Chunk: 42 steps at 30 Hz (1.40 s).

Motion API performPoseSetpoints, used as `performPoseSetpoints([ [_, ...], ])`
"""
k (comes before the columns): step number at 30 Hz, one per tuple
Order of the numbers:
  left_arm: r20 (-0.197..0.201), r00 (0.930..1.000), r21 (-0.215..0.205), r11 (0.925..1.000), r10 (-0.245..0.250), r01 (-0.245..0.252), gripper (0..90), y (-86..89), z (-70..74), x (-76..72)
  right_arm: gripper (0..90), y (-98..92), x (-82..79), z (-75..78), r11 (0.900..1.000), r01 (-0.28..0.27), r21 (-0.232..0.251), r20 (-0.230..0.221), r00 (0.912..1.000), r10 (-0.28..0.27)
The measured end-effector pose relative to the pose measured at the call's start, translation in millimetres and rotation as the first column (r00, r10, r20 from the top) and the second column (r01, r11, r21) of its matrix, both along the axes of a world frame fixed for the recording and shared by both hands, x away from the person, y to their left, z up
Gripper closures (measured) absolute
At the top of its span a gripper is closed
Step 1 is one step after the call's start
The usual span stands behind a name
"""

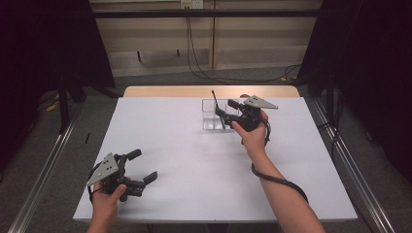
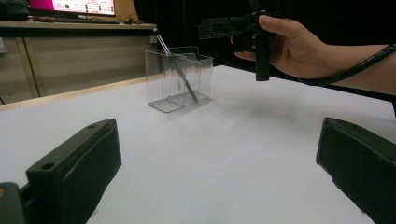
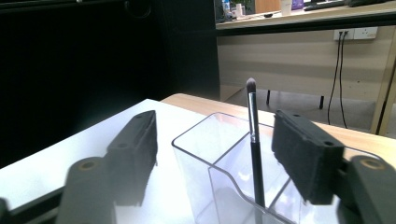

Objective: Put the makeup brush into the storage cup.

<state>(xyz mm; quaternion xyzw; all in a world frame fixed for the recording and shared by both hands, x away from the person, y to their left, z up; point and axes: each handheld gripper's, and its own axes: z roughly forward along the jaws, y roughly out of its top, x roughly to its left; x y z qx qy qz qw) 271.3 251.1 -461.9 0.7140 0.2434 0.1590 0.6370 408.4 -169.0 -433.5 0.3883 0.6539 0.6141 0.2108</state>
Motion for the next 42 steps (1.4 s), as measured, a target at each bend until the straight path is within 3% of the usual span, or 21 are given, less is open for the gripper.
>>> performPoseSetpoints([
  [10, -0.006, 1.0, -0.002, 1.0, 0.002, -0.002, 0.0, -0.6, -0.7, 1.6, 18.8, -2.5, -7.8, -0.1, 0.998, -0.035, -0.044, 0.01, 0.9993, 0.035],
  [22, -0.003, 1.0, 0.001, 1.0, 0.001, -0.001, 0.0, -2.3, -0.3, 2.5, 11.8, -5.7, -17.9, 0.4, 0.996, -0.078, -0.046, 0.001, 0.997, 0.078],
  [42, 0.0, 1.0, 0.008, 0.9999, -0.006, 0.006, 0.0, -4.0, 0.2, 3.1, 4.6, -20.0, -36.0, 3.2, 0.992, -0.121, -0.035, 0.026, 0.9921, 0.122],
])
